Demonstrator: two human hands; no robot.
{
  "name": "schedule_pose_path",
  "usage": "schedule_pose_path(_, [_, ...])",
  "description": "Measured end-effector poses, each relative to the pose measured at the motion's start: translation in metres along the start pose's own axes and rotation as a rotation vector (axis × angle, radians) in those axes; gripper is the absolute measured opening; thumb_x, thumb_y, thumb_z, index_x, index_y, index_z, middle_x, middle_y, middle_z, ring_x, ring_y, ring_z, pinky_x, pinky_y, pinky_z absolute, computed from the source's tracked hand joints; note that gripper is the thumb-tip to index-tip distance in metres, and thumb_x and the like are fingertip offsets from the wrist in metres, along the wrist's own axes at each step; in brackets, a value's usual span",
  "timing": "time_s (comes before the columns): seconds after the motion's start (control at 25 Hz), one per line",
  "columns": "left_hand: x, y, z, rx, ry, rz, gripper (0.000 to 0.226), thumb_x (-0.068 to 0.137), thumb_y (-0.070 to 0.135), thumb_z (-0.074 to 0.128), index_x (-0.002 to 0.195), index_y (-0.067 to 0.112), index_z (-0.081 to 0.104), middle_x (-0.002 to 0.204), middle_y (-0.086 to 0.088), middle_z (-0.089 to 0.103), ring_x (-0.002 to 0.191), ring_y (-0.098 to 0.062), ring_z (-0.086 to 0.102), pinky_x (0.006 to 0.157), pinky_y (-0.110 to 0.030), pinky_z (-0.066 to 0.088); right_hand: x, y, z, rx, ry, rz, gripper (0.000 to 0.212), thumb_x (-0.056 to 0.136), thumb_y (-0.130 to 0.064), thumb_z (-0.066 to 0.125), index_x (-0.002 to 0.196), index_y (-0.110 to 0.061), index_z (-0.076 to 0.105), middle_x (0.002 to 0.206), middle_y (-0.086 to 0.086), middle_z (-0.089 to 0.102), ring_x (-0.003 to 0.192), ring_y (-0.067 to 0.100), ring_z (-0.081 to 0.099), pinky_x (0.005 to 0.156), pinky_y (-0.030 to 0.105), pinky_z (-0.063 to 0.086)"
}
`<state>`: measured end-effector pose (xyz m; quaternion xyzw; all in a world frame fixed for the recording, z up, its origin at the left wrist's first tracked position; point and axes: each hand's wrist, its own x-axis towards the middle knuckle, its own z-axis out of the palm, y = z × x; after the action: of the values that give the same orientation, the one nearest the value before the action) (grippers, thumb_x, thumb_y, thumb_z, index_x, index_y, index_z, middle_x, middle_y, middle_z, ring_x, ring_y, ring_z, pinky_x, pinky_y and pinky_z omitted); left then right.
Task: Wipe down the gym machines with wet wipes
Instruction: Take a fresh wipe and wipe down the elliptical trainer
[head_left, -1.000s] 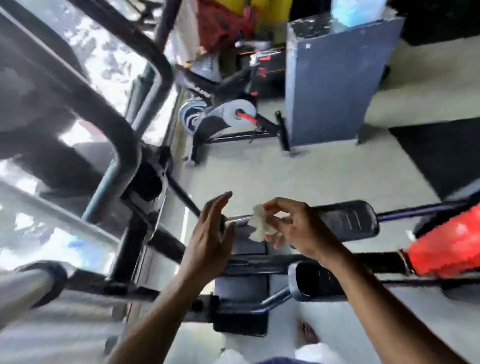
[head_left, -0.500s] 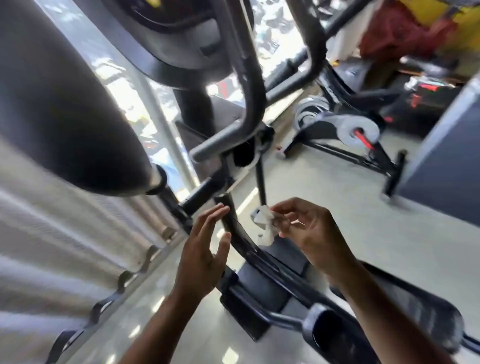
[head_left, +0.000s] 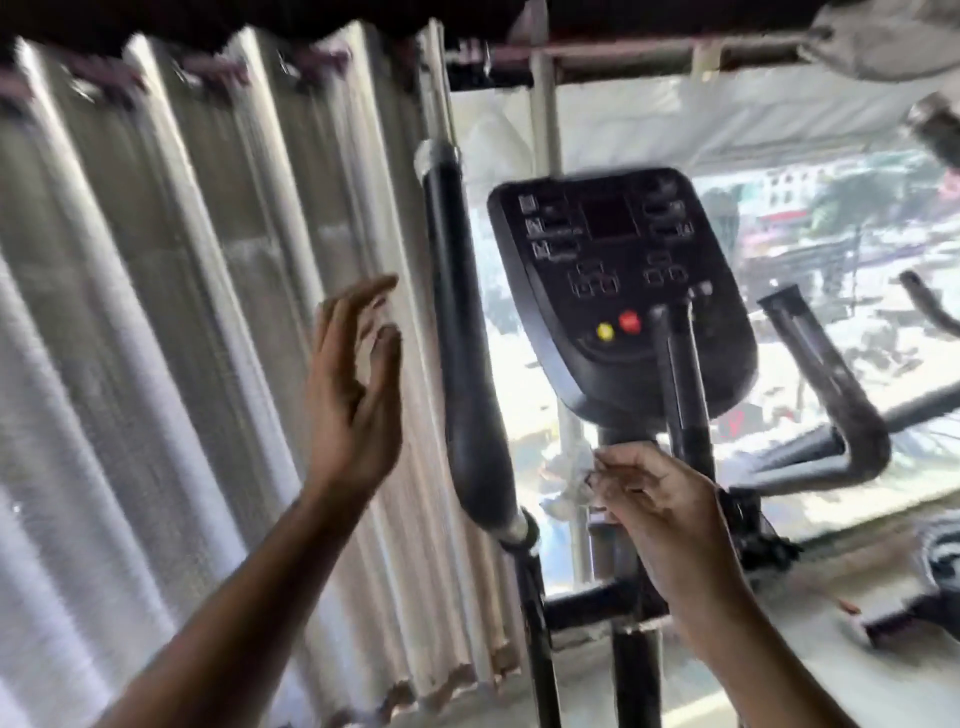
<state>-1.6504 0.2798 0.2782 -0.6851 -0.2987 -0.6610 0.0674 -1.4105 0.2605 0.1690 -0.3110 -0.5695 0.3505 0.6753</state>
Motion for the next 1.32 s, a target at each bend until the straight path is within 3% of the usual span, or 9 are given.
schedule_pose_path(0.16, [0.136,0.005,-0.011,0.332,-0.353,0.136,0.06,0.109,0.05,0.032,0.157,0.013,0.039,0.164,-0.002,0.036,0.152,-0.013,0.032,0.125,-0.028,0.022,0.075,-0.034,0.031,0.128,-0.027,-0.12,0.014,0.091,-0.008,0.075,0.104,-0.009,0.073,0.094,0.009,0.078,0.087,0.023,0.074,0.066,0.025,0.058])
schedule_pose_path(0.28, [0.182,-0.012,-0.012,0.474,-0.612,0.083,0.062,0.106,0.058,0.03,0.157,0.024,0.041,0.163,0.005,0.039,0.148,-0.006,0.034,0.125,-0.033,0.028,0.122,-0.046,0.058,0.064,-0.022,-0.211,0.019,0.086,-0.015,0.078,0.104,-0.018,0.076,0.094,0.001,0.079,0.091,0.021,0.076,0.079,0.044,0.063])
schedule_pose_path(0.4, [0.191,-0.027,-0.01,0.364,-0.562,0.018,0.045,0.106,0.046,0.039,0.146,0.035,0.055,0.151,0.015,0.054,0.14,-0.003,0.048,0.118,-0.036,0.04,0.176,-0.049,0.084,0.086,0.007,-0.225,0.017,0.086,-0.016,0.082,0.099,-0.027,0.078,0.095,-0.002,0.079,0.092,0.019,0.076,0.086,0.052,0.062])
schedule_pose_path(0.52, [0.186,-0.024,-0.002,0.266,-0.466,-0.025,0.038,0.104,0.048,0.044,0.138,0.042,0.06,0.145,0.022,0.055,0.132,0.01,0.05,0.107,-0.016,0.039,0.21,-0.074,0.117,0.367,0.002,-0.135,0.016,0.087,-0.009,0.079,0.094,-0.023,0.077,0.099,0.006,0.078,0.095,0.022,0.076,0.085,0.04,0.063])
schedule_pose_path(0.64, [0.172,-0.027,0.006,0.343,-0.422,0.062,0.046,0.104,0.044,0.042,0.146,0.03,0.056,0.152,0.018,0.049,0.139,0.008,0.043,0.11,-0.007,0.031,0.203,-0.086,0.139,0.513,-0.01,-0.105,0.016,0.09,-0.002,0.073,0.096,-0.015,0.079,0.099,0.002,0.08,0.098,0.017,0.075,0.08,0.024,0.059])
schedule_pose_path(0.76, [0.167,-0.03,0.01,0.463,-0.417,0.146,0.051,0.108,0.038,0.036,0.155,0.019,0.045,0.16,0.008,0.041,0.143,0.002,0.035,0.111,-0.004,0.023,0.165,-0.076,0.129,0.426,0.045,-0.112,0.021,0.095,0.004,0.065,0.099,-0.012,0.079,0.099,0.004,0.08,0.096,0.018,0.076,0.082,0.026,0.06])
schedule_pose_path(0.96, [0.156,-0.025,0.023,0.507,-0.351,0.115,0.051,0.11,0.034,0.043,0.159,0.02,0.037,0.165,0.003,0.035,0.143,-0.004,0.034,0.115,-0.022,0.029,0.082,-0.051,0.098,0.36,0.002,-0.051,0.011,0.092,0.001,0.07,0.094,-0.007,0.077,0.093,0.004,0.079,0.089,0.014,0.076,0.079,0.026,0.06])
schedule_pose_path(1.2, [0.154,-0.015,0.031,0.541,-0.396,0.074,0.055,0.111,0.023,0.04,0.163,0.014,0.024,0.167,-0.007,0.025,0.143,-0.019,0.038,0.113,-0.032,0.038,0.12,-0.078,0.113,0.367,0.013,0.023,0.013,0.095,-0.009,0.07,0.089,-0.019,0.075,0.085,-0.01,0.077,0.082,0.007,0.071,0.079,0.033,0.059])
schedule_pose_path(1.32, [0.148,-0.013,0.035,0.445,-0.521,-0.06,0.069,0.109,0.036,0.036,0.166,0.02,0.0,0.173,0.001,-0.005,0.156,-0.026,0.014,0.124,-0.046,0.025,0.081,-0.061,0.105,0.342,0.034,-0.015,0.01,0.093,-0.012,0.072,0.085,-0.016,0.077,0.078,0.001,0.076,0.074,0.01,0.069,0.074,0.036,0.058])
